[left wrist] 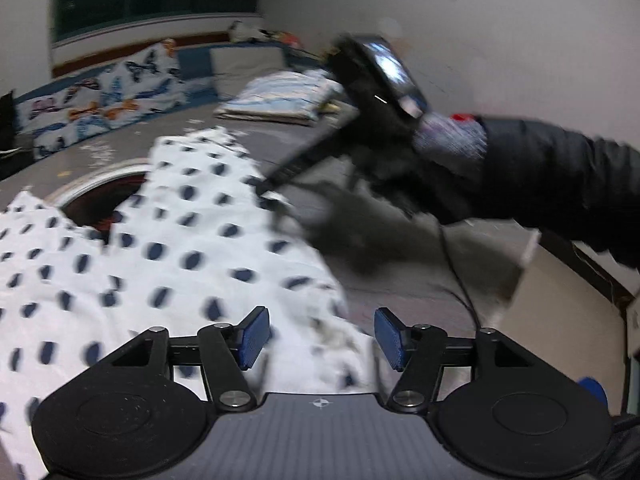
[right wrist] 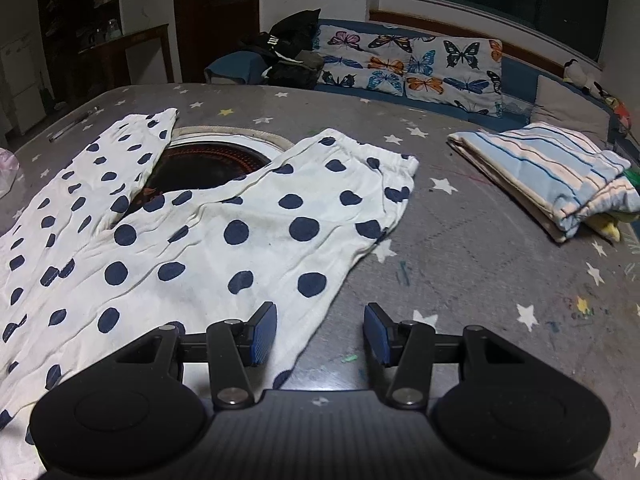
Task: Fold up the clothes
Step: 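Grasp the hem of one polka-dot pant leg with the left gripper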
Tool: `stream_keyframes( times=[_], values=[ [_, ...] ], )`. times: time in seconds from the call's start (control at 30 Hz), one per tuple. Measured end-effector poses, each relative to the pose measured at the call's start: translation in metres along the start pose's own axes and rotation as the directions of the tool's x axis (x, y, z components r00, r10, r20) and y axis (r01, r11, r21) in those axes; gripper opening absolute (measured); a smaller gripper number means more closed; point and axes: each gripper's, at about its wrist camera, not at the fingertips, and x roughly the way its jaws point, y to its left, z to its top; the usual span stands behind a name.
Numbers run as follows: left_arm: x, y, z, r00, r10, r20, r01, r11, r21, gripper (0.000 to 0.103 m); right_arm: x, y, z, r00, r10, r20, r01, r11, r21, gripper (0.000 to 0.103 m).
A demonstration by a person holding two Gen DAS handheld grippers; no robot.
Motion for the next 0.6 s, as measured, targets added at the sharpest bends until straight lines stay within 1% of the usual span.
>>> stream_keyframes(
  times=[0.17, 0.23, 0.27, 0.3, 0.33, 0.37, 0.4, 0.47, 0.6],
  values=[
    [0.018, -0.011, -0.010, 0.998, 0.031, -0.048, -0.030, 0.999, 0.029, 0.062, -0.003, -0.010, 0.000, 1.000, -0.004, 0.007, 0.004, 1.000, 0.028, 0.049],
    [0.026, -0.014, -0.014, 0.996, 0.046, -0.070, -0.043, 0.998, 0.043, 0.059, -0.002, -0.015, 0.002, 1.000, -0.005, 0.013, 0.005, 0.999, 0.043, 0.049],
    [0.029, -0.015, -0.017, 0.995, 0.054, -0.081, -0.050, 0.997, 0.050, 0.055, -0.002, -0.018, 0.003, 1.000, -0.005, 0.015, 0.004, 0.999, 0.050, 0.049],
    [0.029, -0.012, -0.016, 0.995, 0.052, -0.081, -0.049, 0.998, 0.043, 0.048, -0.001, -0.020, 0.004, 1.000, -0.002, 0.018, 0.001, 0.998, 0.061, 0.049],
    [0.029, -0.008, -0.016, 0.996, 0.049, -0.080, -0.046, 0.998, 0.033, 0.043, 0.001, -0.024, 0.007, 1.000, 0.001, 0.021, -0.002, 0.997, 0.076, 0.049],
    [0.028, -0.004, -0.015, 0.996, 0.045, -0.078, -0.044, 0.999, 0.023, 0.034, 0.003, -0.027, 0.009, 1.000, 0.003, 0.023, -0.005, 0.996, 0.089, 0.049],
    [0.027, 0.000, -0.014, 0.996, 0.042, -0.076, -0.041, 0.999, 0.012, 0.022, 0.005, -0.030, 0.011, 1.000, 0.006, 0.025, -0.009, 0.995, 0.099, 0.049],
    [0.026, 0.008, -0.013, 0.997, 0.035, -0.072, -0.036, 0.999, -0.008, 0.015, 0.012, -0.036, 0.018, 1.000, 0.013, 0.028, -0.016, 0.992, 0.127, 0.049],
    [0.015, 0.022, -0.007, 0.999, 0.007, -0.044, -0.010, 0.998, -0.065, 0.012, 0.027, -0.050, 0.037, 0.999, 0.024, 0.039, -0.031, 0.983, 0.179, 0.048]
  ],
)
